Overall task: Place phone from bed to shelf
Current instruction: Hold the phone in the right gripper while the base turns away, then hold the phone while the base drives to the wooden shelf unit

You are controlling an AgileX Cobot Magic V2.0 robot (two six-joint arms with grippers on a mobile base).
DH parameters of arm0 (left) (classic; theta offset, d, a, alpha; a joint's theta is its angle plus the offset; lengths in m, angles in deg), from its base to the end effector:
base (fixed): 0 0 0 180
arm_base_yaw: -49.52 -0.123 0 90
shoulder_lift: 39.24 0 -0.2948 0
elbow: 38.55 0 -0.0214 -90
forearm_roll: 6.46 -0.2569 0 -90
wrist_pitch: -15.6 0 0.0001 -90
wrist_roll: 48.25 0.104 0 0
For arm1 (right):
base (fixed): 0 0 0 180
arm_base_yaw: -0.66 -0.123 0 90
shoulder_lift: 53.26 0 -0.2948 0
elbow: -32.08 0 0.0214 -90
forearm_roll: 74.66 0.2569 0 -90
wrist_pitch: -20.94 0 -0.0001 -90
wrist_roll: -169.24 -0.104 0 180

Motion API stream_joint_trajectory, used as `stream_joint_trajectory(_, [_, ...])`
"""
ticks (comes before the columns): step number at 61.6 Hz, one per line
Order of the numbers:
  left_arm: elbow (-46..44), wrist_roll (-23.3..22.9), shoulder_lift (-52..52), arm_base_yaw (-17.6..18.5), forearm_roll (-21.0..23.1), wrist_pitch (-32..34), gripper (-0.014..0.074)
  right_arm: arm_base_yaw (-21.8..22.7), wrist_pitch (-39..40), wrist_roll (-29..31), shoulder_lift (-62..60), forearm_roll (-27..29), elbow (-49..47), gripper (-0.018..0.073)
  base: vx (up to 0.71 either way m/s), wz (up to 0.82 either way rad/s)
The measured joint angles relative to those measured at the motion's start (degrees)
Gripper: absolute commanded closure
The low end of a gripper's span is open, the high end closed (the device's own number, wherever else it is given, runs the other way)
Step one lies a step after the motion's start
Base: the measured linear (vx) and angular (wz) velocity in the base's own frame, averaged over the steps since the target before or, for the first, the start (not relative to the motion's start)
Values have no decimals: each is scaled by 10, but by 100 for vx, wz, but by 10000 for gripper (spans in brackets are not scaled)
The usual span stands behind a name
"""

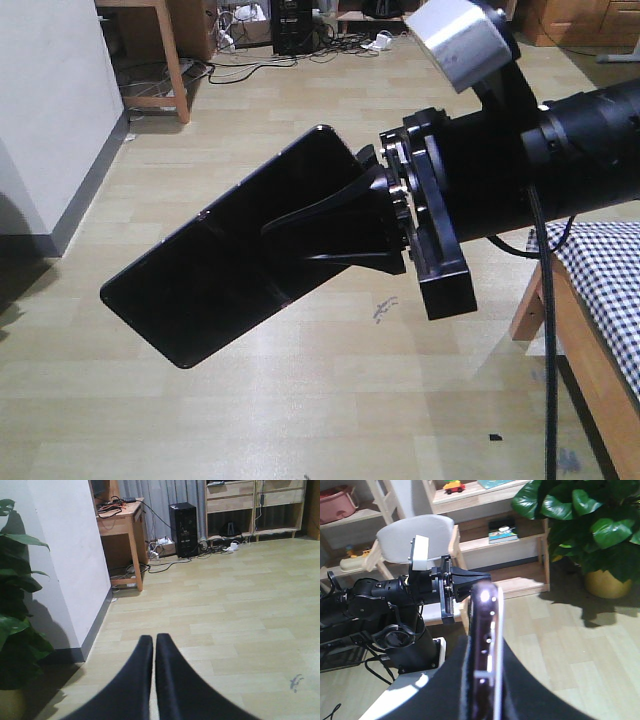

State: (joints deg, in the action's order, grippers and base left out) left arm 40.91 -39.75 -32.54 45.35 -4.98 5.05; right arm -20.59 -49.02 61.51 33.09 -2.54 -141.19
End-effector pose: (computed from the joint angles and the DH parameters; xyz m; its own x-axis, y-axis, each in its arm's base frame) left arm 0.0652 0.0043 0.1837 -0.1239 0.1139 -0.9857 -0.0532 0.9912 0.1213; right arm 0.2205 0.1856 0.3929 -0.2433 -0.3018 -0.9218 -0.9698 0.0565 0.2374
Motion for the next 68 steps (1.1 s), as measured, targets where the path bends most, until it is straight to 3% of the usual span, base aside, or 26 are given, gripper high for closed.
stream_joint_trajectory(68, [0,0,0,0,0,0,595,0,0,0,0,0,0,561,35,-6])
